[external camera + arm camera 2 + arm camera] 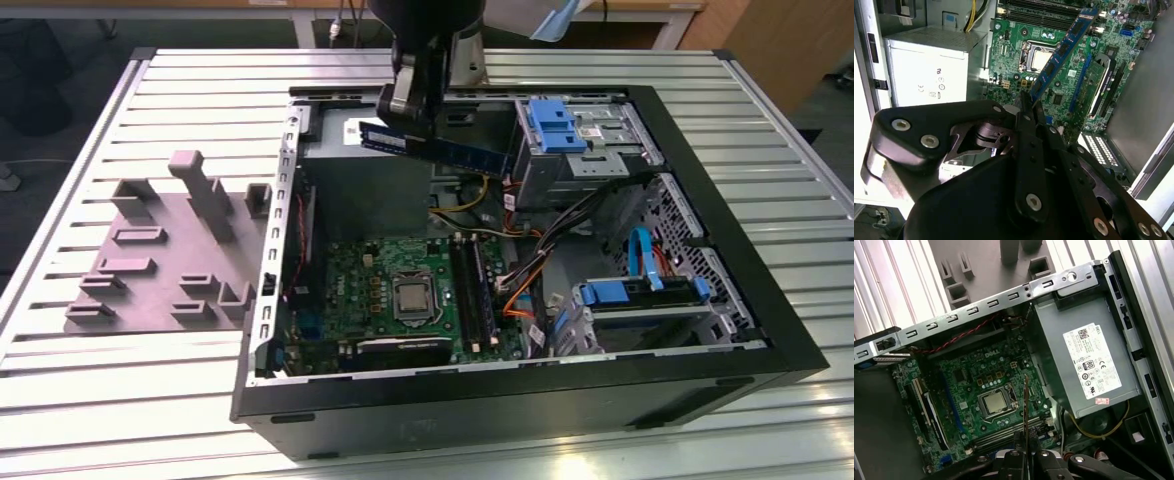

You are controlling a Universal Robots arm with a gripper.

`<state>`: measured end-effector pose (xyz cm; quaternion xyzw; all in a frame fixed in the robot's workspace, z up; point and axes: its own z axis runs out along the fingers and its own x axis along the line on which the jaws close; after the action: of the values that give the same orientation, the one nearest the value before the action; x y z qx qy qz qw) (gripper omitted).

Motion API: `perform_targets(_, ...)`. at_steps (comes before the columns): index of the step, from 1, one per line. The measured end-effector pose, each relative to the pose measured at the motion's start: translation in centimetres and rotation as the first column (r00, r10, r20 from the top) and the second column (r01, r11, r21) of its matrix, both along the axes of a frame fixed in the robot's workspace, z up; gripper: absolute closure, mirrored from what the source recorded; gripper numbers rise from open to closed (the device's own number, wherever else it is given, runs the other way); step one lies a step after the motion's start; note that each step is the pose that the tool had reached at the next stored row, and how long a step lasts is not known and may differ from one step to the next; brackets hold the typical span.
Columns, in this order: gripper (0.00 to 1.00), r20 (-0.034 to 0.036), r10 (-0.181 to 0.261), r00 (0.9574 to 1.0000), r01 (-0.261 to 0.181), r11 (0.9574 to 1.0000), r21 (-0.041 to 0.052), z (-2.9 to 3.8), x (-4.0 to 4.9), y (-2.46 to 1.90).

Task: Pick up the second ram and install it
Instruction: 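Insert the second ram into the second slot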

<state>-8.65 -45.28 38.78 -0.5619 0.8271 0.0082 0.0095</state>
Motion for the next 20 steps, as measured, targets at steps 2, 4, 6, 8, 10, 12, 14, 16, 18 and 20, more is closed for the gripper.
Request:
perform_targets(2, 0.86, 0.0, -0.008, 1.0, 0.008, 1.0, 0.0, -0.01, 0.0, 0.0)
perform_targets(4, 0.86, 0.0, -0.015, 0.9999, 0.015, 0.9999, 0.0, -0.01, 0.0, 0.0)
perform_targets(6, 0.86, 0.0, -0.022, 0.9998, 0.022, 0.9998, 0.0, -0.02, 0.0, 0.0)
perform_targets(8, 0.86, 0.0, -0.03, 0.9996, 0.03, 0.9996, 0.0, -0.03, 0.0, 0.0)
perform_targets(10, 0.86, 0.0, -0.037, 0.9993, 0.037, 0.9993, 0.0, -0.04, 0.0, 0.0)
perform_targets(12, 0.86, 0.0, -0.044, 0.999, 0.044, 0.999, 0.0, -0.04, 0.0, 0.0)
perform_targets(14, 0.86, 0.0, -0.052, 0.9987, 0.052, 0.9987, 0.0, -0.05, 0.0, 0.0)
perform_targets(16, 0.86, 0.0, -0.059, 0.9982, 0.059, 0.9982, 0.0, -0.05, 0.0, 0.0)
perform_targets(18, 0.86, 0.0, -0.067, 0.9978, 0.067, 0.9978, 0.0, -0.06, 0.0, 0.0)
perform_targets(20, 0.86, 0.0, -0.075, 0.9972, 0.075, 0.9972, 0.0, -0.07, 0.0, 0.0)
